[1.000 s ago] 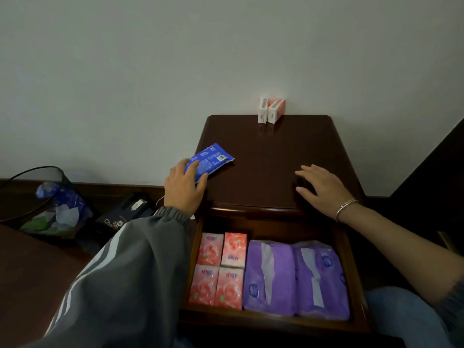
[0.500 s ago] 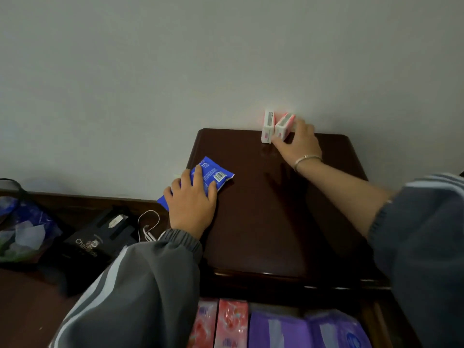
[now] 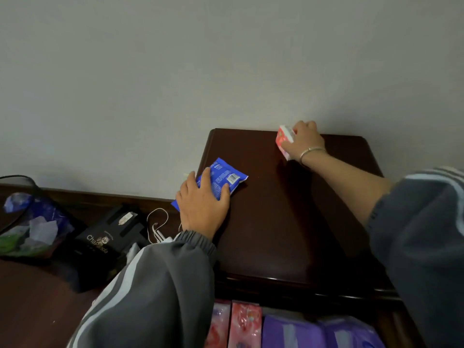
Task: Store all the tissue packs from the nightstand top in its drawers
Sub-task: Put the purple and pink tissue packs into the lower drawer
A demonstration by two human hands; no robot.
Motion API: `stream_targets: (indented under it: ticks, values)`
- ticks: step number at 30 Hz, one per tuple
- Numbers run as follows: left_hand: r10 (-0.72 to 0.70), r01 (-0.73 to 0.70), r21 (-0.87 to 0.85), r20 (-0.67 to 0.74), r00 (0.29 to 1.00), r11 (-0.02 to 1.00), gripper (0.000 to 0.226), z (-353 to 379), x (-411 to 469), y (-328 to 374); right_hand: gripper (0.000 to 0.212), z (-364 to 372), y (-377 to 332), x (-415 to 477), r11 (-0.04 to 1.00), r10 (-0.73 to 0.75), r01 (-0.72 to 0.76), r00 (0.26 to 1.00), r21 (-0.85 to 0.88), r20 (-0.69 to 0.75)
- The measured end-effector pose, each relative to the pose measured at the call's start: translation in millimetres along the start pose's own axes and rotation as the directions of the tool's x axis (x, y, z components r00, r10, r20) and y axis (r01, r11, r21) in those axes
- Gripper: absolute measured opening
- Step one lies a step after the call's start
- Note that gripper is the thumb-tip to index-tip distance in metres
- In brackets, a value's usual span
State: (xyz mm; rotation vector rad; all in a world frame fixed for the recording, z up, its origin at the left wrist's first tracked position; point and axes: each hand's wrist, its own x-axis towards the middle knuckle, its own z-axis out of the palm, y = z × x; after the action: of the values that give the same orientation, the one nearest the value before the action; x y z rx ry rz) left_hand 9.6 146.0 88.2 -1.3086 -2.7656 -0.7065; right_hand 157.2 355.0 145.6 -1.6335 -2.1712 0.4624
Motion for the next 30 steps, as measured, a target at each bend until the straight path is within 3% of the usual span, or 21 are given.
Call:
stream_targets:
  ticks: [3, 6, 10, 13, 15, 18, 20, 22, 24, 27, 28, 30]
  values:
    - [-0.023, 0.023, -0.001, 0.026, 0.999, 1.0, 0.07, -6.5, 0.2, 2.3, 0.061, -18.7, 16.8, -47.8, 0.997, -0.056, 0.051, 0.994, 0.056, 0.094]
    - [-0.047, 0.048, -0.012, 0.042, 0.998, 0.999, 0.07, -15.8, -3.0, 6.4, 0.077, -35.0, 31.2, -99.5, 1.0, 0.002, -0.006, 0.982, 0.018, 0.189]
    - [-0.165, 0.177, -0.064, 0.156, 0.974, 0.982, 0.076, -34.1, -4.1, 3.2, 0.071, -54.4, 50.1, -164.8, 0.998, 0.005, -0.021, 0.96, 0.055, 0.279]
    - [-0.187, 0.217, -0.069, 0.303, 0.935, 0.974, 0.076, -52.4, -12.9, -5.2, 0.062, -64.9, 68.3, -208.9, 0.99, -0.034, 0.0, 0.971, 0.143, 0.237]
    - [-0.159, 0.2, -0.12, 0.285, 0.945, 0.972, 0.07, -62.8, -30.2, -11.3, 0.058, -67.4, 78.8, -232.7, 0.957, -0.021, -0.028, 0.986, 0.288, 0.168]
    - [-0.18, 0.238, -0.278, 0.22, 0.959, 0.931, 0.062, -72.4, -65.5, -20.1, 0.049, -67.1, 89.2, -262.3, 0.773, 0.116, -0.143, 0.99, 0.618, 0.085]
    - [-0.216, 0.278, -0.378, 0.199, 0.956, 0.883, 0.055, -75.9, -89.0, -25.7, 0.041, -67.4, 92.3, -281.5, 0.526, 0.195, -0.218, 0.972, 0.822, 0.134]
    - [-0.246, 0.299, -0.451, 0.173, 0.954, 0.841, 0.053, -78.7, -109.8, -32.4, 0.03, -72.1, 93.4, -301.0, 0.259, 0.216, -0.302, 0.944, 0.917, 0.25]
    - [-0.283, 0.331, -0.555, 0.173, 0.943, 0.763, 0.054, -82.8, -130.9, -37.8, 0.02, -80.7, 95.0, -321.2, 0.07, 0.175, -0.398, 0.908, 0.915, 0.382]
    - [-0.297, 0.425, -0.717, 0.307, 0.904, 0.553, 0.054, -89.5, -160.4, -46.0, 0.018, -90.4, 102.2, -349.5, -0.133, 0.085, -0.554, 0.82, 0.822, 0.566]
    - [-0.291, 0.481, -0.728, 0.383, 0.877, 0.488, 0.053, -91.1, -168.7, -49.3, 0.018, -91.8, 104.6, -357.1, -0.161, 0.069, -0.607, 0.78, 0.778, 0.622]
    - [-0.248, 0.599, -0.696, 0.548, 0.799, 0.395, 0.05, -94.0, -183.4, -55.6, 0.017, -91.9, 109.4, -369.2, -0.113, 0.075, -0.705, 0.696, 0.7, 0.714]
